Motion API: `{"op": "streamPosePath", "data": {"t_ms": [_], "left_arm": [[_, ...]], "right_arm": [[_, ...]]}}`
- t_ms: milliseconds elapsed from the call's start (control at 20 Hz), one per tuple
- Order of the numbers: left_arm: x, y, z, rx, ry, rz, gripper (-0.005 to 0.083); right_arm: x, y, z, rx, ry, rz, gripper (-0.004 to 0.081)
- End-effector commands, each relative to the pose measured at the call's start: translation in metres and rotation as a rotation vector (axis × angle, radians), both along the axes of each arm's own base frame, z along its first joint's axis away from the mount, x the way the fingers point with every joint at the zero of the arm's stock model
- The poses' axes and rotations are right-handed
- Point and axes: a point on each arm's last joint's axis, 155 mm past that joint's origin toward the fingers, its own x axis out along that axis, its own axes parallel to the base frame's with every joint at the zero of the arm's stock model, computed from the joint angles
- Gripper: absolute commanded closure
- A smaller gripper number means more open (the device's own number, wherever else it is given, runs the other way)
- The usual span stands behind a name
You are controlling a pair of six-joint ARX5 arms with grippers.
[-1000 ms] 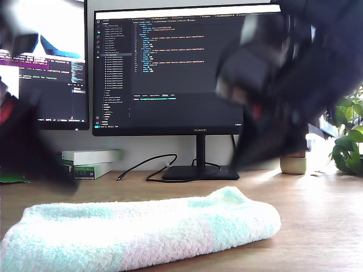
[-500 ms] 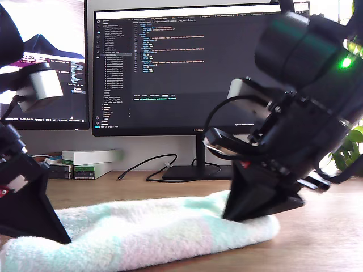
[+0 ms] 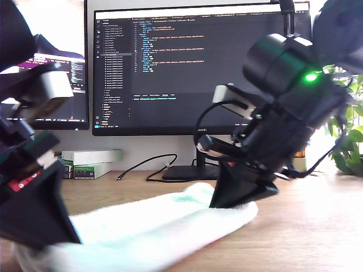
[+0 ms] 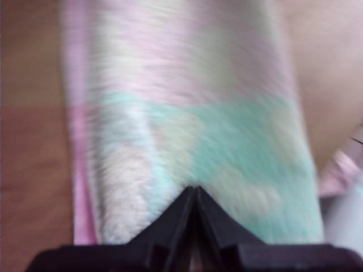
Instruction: Fold the tea towel to a neat square and place it to the right
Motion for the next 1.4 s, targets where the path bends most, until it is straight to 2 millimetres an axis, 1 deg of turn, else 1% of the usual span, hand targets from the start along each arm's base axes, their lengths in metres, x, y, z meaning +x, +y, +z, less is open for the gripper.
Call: {"op": "streamPosePath", "data": {"t_ms": [0,100,200,350,450,550,700,800,950,1100,1250,1350], "left_arm": [[-0.015,0.001,-0.012,0.014,0.052,-0.017,0.0797],[-0.015,-0.007,-0.007,-0.014,0.039,-0.023,0.0797],[-0.011,-0.013,-0.002,-0.043,0.027,-0.011,0.0797],[-0.005,-0.013,-0.006,-0.034,0.009,0.005,0.0797],[0.001,-0.015,-0.012,-0.025,-0.009,0.014,0.0797],[0.005,-0.019,-0.021,-0.025,-0.007,0.014,0.0797],[0.006,-0.024,-0.035,-0.018,0.000,0.007,0.0797],[0.008,-0.028,-0.035,-0.030,-0.006,0.009,0.0797],[0.012,-0.038,-0.025,-0.091,0.010,0.033,0.0797],[0.018,-0.047,-0.015,-0.119,-0.013,0.024,0.0797],[0.021,-0.055,0.003,-0.160,-0.057,-0.005,0.0797],[0.023,-0.056,0.019,-0.186,-0.104,-0.024,0.0797]], "right_arm": [[0.000,-0.003,-0.018,-0.035,0.029,0.015,0.0781],[-0.001,0.003,-0.025,-0.024,0.059,0.039,0.0781],[-0.003,0.010,-0.034,-0.024,0.083,0.063,0.0781],[-0.001,0.018,-0.039,-0.038,0.073,0.101,0.0781],[0.007,0.023,-0.035,-0.034,0.045,0.117,0.0781],[0.019,0.031,-0.027,-0.020,0.015,0.123,0.0781],[0.033,0.048,-0.011,0.020,-0.016,0.143,0.0781],[0.040,0.056,0.000,0.028,-0.053,0.163,0.0781],[0.049,0.063,0.012,0.040,-0.088,0.172,0.0781],[0.050,0.064,0.013,0.039,-0.090,0.175,0.0781],[0.050,0.064,0.017,0.043,-0.094,0.174,0.0781],[0.050,0.064,0.023,0.045,-0.100,0.174,0.0781]]}}
